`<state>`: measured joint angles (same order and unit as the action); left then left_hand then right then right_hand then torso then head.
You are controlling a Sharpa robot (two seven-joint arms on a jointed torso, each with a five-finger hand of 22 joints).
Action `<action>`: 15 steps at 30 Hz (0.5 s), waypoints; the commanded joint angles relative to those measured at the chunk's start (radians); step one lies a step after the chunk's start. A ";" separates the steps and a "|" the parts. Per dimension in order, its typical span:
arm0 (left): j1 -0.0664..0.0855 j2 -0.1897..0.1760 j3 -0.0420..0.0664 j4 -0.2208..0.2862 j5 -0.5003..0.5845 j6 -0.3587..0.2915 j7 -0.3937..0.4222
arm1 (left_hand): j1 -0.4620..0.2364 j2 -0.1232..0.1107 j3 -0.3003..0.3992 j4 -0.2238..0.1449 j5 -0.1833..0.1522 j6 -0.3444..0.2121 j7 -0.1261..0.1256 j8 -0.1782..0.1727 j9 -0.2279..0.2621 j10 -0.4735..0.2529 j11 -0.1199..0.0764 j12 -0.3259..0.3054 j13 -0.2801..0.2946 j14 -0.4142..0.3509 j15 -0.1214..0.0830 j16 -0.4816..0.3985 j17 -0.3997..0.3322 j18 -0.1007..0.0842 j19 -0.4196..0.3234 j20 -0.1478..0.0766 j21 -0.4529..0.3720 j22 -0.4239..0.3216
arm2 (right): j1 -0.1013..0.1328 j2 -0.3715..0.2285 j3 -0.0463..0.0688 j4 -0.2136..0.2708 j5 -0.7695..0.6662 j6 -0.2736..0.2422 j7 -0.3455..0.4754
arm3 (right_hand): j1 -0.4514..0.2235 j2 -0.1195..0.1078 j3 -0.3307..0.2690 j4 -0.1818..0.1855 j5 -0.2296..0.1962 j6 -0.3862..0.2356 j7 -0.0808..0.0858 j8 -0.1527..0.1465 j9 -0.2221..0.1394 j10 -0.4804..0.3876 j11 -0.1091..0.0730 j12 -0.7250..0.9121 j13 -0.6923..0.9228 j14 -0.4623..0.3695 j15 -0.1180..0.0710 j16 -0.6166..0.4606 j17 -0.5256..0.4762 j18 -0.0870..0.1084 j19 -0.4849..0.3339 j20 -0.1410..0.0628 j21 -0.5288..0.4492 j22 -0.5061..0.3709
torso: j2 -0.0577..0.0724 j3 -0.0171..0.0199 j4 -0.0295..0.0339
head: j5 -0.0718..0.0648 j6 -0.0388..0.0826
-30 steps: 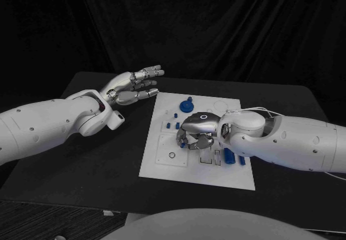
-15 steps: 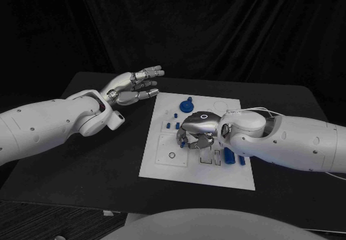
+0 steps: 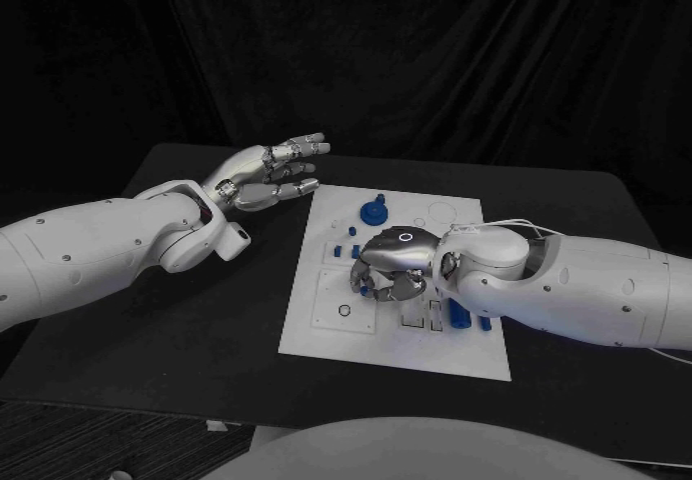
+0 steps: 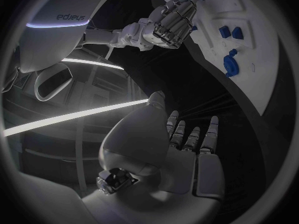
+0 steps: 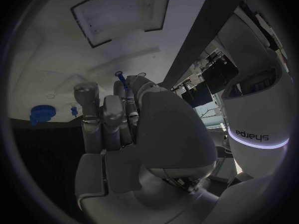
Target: Assemble the parts on the task board
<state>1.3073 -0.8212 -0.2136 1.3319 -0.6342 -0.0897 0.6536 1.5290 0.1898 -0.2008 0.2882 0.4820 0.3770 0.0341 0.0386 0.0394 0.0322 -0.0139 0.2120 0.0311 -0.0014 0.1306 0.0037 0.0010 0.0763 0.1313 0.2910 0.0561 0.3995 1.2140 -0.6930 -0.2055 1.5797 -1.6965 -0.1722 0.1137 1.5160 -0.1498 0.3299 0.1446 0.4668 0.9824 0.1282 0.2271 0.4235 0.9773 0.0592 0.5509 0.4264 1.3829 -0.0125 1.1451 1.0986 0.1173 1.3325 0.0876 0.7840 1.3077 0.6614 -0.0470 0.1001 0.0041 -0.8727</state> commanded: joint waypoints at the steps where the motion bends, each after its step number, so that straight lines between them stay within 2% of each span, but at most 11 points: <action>1: -0.002 0.002 0.001 0.000 0.009 0.014 0.003 | 0.008 0.000 0.006 -0.001 0.004 0.003 0.001 0.001 0.001 -0.002 0.006 -0.001 -0.001 0.001 0.006 -0.004 -0.001 -0.001 -0.005 0.001 -0.004 -0.001 | -0.004 0.000 0.000 -0.001 -0.011 -0.013 0.005 | 0.002 0.004 0.000 -0.006 -0.004 -0.003 0.001 0.000 0.001 0.008 -0.002 0.003 -0.001 -0.006 -0.003 -0.003 0.000 0.012 -0.004 -0.001 0.003 0.093 | 0.000 -0.0001 -0.0005 | -0.001 0.000; 15: -0.003 0.002 0.001 0.001 0.009 0.019 0.001 | 0.010 0.002 0.009 -0.001 0.004 0.017 0.005 0.003 0.002 -0.001 0.011 0.005 0.000 0.001 0.008 -0.004 -0.001 -0.001 -0.005 0.001 -0.004 -0.003 | -0.006 -0.003 0.000 -0.002 -0.012 0.018 -0.018 | 0.000 0.003 0.003 -0.010 -0.007 -0.010 0.000 -0.004 -0.002 -0.001 -0.001 -0.002 -0.004 -0.010 -0.003 -0.007 -0.005 0.013 -0.009 -0.001 -0.006 0.091 | 0.000 -0.0003 -0.0009 | -0.003 0.000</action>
<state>1.3060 -0.8207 -0.2136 1.3304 -0.6342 -0.0813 0.6456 1.5290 0.1898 -0.1979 0.2854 0.4819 0.3880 0.0376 0.0386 0.0405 0.0287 -0.0104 0.2120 0.0311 -0.0014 0.1306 0.0037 0.0015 0.0764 0.1313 0.2910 0.0561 0.3974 1.2113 -0.6947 -0.2055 1.5777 -1.6993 -0.1684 0.1132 1.5159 -0.1498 0.3329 0.1417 0.4668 0.9809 0.1267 0.2264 0.4224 0.9818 0.0561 0.5510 0.4229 1.3793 -0.0160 1.1425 1.0956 0.1173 1.3325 0.0876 0.7840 1.3075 0.6618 -0.0470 0.0995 0.0014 -0.8727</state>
